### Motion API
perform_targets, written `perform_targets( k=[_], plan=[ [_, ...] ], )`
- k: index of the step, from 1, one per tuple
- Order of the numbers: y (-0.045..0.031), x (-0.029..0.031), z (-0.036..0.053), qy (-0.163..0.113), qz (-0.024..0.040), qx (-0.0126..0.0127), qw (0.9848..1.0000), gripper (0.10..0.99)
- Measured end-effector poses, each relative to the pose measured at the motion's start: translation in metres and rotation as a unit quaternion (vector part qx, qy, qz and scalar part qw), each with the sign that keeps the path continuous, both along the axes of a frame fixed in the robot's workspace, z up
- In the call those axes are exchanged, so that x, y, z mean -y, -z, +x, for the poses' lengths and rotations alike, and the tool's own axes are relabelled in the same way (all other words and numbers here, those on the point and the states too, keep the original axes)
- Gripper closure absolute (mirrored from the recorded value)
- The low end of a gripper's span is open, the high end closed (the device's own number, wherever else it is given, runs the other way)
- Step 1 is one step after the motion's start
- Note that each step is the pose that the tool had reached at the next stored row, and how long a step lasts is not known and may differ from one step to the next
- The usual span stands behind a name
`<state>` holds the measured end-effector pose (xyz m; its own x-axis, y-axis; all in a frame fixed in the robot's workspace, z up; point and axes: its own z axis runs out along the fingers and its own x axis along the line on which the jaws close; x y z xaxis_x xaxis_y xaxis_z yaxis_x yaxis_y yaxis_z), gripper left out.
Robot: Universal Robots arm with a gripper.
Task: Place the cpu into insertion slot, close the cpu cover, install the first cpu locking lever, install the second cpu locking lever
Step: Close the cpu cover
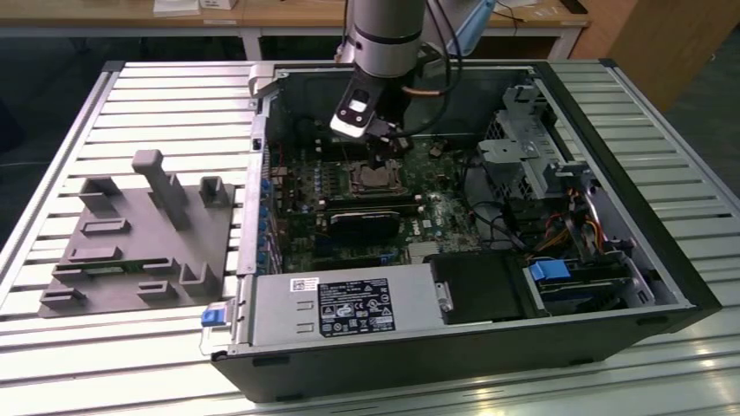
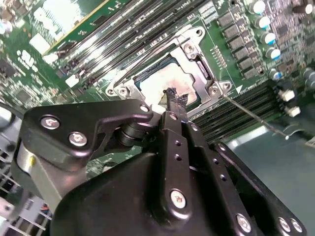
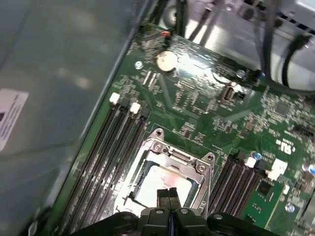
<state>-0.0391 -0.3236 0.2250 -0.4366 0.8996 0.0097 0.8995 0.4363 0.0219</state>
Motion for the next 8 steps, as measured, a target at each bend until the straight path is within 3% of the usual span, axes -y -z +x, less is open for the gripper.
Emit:
perform_targets(
  k=[4, 8],
  plan=[
    [0.0001, 0.0, 0.0, -0.037, 0.0, 0.0, 0.9993, 0.98],
    [0.0003, 0.0, 0.0, -0.073, 0.0, 0.0, 0.9974, 0.98]
  ],
)
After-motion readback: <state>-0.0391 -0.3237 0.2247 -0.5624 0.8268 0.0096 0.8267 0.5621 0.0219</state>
